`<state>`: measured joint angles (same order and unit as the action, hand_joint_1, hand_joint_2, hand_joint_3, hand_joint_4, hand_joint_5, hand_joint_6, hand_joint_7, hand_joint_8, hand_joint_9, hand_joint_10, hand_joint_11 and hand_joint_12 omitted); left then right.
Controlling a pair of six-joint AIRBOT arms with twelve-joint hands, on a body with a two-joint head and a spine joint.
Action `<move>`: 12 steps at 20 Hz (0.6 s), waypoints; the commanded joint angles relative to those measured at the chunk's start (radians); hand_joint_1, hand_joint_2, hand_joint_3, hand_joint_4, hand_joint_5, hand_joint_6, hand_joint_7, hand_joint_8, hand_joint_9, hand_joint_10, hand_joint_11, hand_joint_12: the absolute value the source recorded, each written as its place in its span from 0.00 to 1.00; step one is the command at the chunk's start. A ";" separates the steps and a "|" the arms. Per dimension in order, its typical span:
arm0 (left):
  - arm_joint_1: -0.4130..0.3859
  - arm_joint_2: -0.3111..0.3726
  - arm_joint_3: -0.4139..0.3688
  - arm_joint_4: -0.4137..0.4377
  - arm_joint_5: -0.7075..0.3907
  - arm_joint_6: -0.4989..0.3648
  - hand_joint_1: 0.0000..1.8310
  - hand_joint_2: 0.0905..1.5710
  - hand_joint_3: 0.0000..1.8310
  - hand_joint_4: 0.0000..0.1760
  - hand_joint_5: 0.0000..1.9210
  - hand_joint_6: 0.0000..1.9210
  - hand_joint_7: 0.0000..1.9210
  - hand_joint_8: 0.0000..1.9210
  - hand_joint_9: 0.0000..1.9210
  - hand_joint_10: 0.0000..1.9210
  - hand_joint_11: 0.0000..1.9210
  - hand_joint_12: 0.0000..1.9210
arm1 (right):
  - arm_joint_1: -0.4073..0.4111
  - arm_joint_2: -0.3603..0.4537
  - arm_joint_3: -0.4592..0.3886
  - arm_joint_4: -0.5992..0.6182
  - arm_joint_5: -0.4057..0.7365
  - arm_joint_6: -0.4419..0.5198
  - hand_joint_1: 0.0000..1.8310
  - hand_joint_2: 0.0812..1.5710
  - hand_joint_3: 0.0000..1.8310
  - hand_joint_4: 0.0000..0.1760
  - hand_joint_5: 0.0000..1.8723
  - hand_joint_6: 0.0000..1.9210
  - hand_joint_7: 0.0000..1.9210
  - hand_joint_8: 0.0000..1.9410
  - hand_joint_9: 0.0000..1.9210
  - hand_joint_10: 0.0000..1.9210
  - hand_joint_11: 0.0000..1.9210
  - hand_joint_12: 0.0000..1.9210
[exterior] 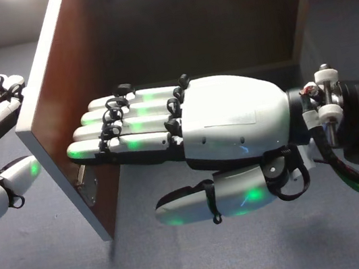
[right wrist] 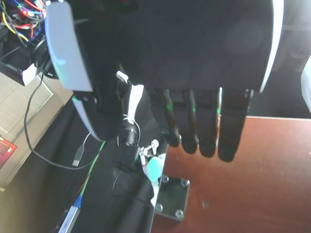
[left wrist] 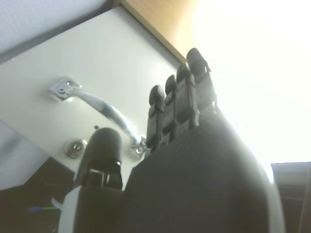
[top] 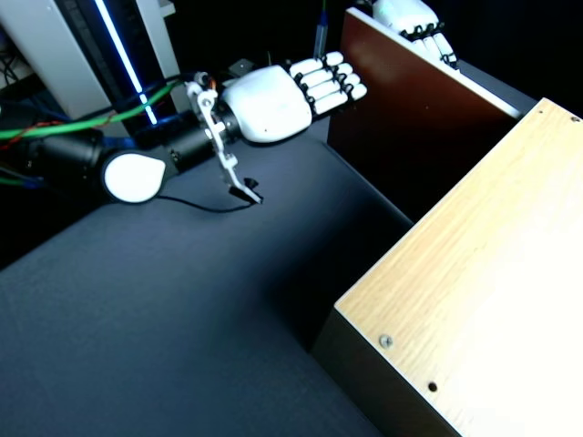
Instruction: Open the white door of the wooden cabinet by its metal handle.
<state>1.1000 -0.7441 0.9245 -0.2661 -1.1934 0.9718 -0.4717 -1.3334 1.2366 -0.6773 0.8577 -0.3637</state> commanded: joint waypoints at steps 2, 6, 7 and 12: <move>-0.006 -0.001 0.007 -0.009 -0.118 0.000 0.00 1.00 0.08 0.00 0.05 0.00 0.02 0.00 0.02 0.00 0.01 0.17 | 0.018 -0.007 -0.001 0.037 0.108 0.002 0.10 0.95 0.00 0.00 0.00 0.00 0.00 0.00 0.00 0.00 0.00 0.00; -0.005 -0.001 0.004 -0.010 -0.129 0.000 0.00 1.00 0.09 0.00 0.04 0.00 0.01 0.00 0.01 0.00 0.00 0.16 | 0.018 0.018 -0.028 0.036 0.108 0.002 0.07 0.94 0.00 0.00 0.00 0.00 0.00 0.00 0.00 0.00 0.00 0.00; -0.004 -0.001 0.003 -0.012 -0.132 0.000 0.00 1.00 0.09 0.00 0.04 0.00 0.01 0.00 0.01 0.00 0.00 0.16 | 0.018 0.035 -0.037 0.036 0.108 0.002 0.07 0.94 0.00 0.00 0.00 0.00 0.00 0.00 0.00 0.00 0.00 0.00; 0.004 -0.001 -0.003 -0.019 -0.147 -0.001 0.31 1.00 0.21 0.00 0.01 0.00 0.00 0.00 0.00 0.00 0.00 0.09 | -0.071 0.134 -0.068 0.126 0.160 0.002 0.00 0.97 0.01 0.00 0.00 0.00 0.00 0.00 0.00 0.00 0.00 0.00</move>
<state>1.1065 -0.7456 0.9211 -0.2756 -1.2102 0.9691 -0.5575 -1.1938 1.1744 -0.5854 0.8902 -0.3641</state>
